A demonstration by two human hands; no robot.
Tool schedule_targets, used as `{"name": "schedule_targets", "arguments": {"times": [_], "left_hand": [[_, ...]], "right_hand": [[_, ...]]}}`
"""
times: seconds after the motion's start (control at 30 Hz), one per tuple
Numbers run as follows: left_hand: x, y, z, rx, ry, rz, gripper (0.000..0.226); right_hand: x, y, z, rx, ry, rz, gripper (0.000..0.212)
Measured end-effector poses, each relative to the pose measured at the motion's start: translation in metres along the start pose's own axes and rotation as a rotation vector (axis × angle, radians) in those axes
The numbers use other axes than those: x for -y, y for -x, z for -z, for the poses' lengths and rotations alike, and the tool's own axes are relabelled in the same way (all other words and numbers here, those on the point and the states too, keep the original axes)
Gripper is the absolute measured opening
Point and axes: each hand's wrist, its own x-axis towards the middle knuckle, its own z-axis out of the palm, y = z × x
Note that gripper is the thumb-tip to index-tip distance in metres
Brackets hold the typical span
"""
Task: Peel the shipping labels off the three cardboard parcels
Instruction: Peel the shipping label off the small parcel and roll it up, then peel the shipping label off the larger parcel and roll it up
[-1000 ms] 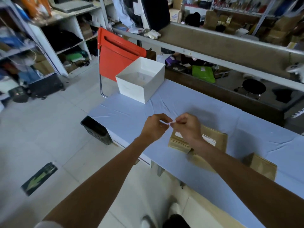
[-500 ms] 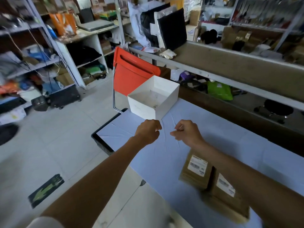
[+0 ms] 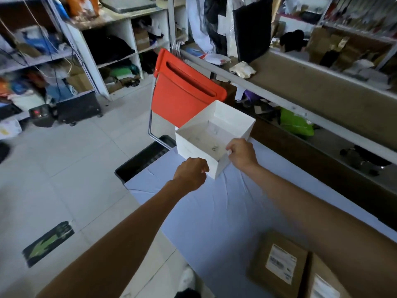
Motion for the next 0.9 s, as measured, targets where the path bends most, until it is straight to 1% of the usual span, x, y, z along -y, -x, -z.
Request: {"name": "schedule_targets", "arguments": {"times": [0.1, 0.2, 0.27, 0.33, 0.47, 0.67, 0.73, 0.83, 0.9], "left_hand": [[0.017, -0.018, 0.01, 0.007, 0.03, 0.024, 0.032], [0.029, -0.029, 0.015, 0.025, 0.04, 0.034, 0.031], [0.034, -0.034, 0.018, 0.031, 0.036, 0.033, 0.032], [0.035, -0.038, 0.02, 0.038, 0.032, 0.026, 0.031], [0.024, -0.042, 0.019, 0.068, 0.008, -0.01, 0.031], [-0.001, -0.038, 0.019, 0.056, -0.004, -0.017, 0.03], [-0.009, -0.032, 0.018, 0.059, -0.015, -0.031, 0.03], [-0.025, -0.021, 0.014, 0.059, -0.032, -0.051, 0.028], [-0.039, -0.011, 0.009, 0.051, -0.034, -0.063, 0.027]], "right_hand": [[0.018, -0.038, -0.009, 0.043, -0.033, -0.013, 0.05], [0.022, -0.059, -0.017, 0.037, -0.044, -0.022, 0.06], [0.018, -0.066, -0.02, 0.03, -0.041, -0.027, 0.058], [0.011, -0.069, -0.02, 0.059, -0.011, -0.032, 0.055], [-0.005, -0.062, -0.013, 0.149, 0.03, -0.054, 0.059], [-0.015, -0.042, -0.001, 0.169, 0.059, -0.08, 0.063], [-0.018, -0.031, 0.005, 0.149, 0.067, -0.073, 0.059], [-0.026, -0.007, 0.014, 0.138, 0.074, -0.065, 0.046], [-0.033, 0.015, 0.022, 0.163, 0.101, -0.062, 0.055]]}}
